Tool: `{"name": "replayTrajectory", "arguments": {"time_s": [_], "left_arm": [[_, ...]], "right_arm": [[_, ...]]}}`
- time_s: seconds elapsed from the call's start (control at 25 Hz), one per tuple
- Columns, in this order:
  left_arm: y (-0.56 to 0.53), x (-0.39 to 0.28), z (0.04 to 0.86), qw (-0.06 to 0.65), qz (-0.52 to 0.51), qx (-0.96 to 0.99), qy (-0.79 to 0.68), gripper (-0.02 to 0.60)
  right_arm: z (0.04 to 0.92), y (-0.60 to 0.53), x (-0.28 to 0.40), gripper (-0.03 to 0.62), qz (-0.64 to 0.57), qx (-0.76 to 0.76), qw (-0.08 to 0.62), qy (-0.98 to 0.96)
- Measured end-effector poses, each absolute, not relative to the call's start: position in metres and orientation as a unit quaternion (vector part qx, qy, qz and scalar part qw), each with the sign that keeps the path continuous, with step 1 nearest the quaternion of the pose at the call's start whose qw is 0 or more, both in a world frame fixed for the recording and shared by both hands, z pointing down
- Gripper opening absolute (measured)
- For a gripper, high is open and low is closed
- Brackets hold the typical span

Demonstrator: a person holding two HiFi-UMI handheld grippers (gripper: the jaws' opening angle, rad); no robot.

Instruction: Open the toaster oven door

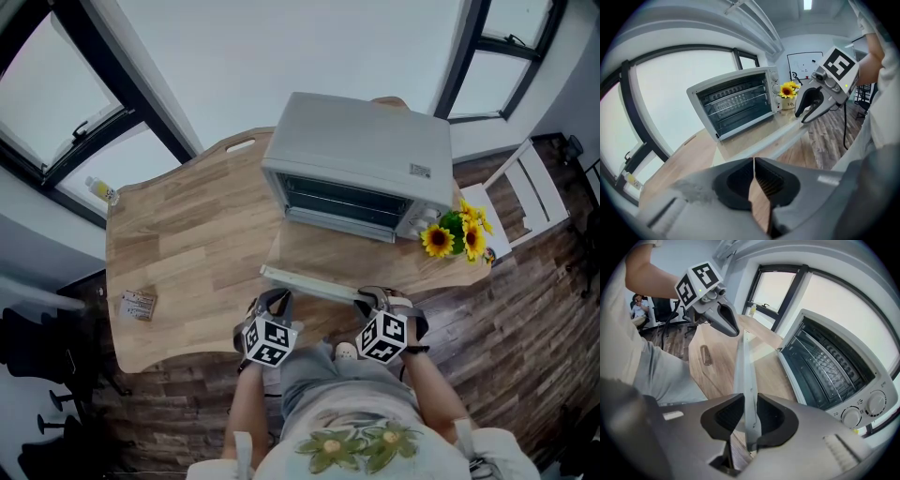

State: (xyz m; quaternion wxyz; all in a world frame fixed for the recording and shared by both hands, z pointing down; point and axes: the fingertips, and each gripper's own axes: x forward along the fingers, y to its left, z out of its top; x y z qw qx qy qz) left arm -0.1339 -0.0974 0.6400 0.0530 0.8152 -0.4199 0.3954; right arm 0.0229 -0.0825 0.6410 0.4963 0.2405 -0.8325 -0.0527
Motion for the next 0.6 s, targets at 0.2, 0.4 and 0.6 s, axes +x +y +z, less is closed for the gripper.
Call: {"name": "replayTrajectory", "arguments": {"time_s": [0.2,0.4,0.6], "left_arm": [[-0.094,-0.135,0.639,0.056,0.396,0.815,-0.419,0.005],[-0.090,-0.137,0.639,0.058,0.399,0.815,-0.417,0.005],[-0.088,-0.140,0.640,0.059,0.400,0.814,-0.416,0.005]], "right_arm": [[0.648,-0.081,0.022,0.092,-0.052,0.237,0.502,-0.830],[0.654,-0.079,0.022,0.095,-0.049,0.233,0.505,-0.830],[0.664,-0.075,0.021,0.097,-0.041,0.229,0.509,-0.829]]}}
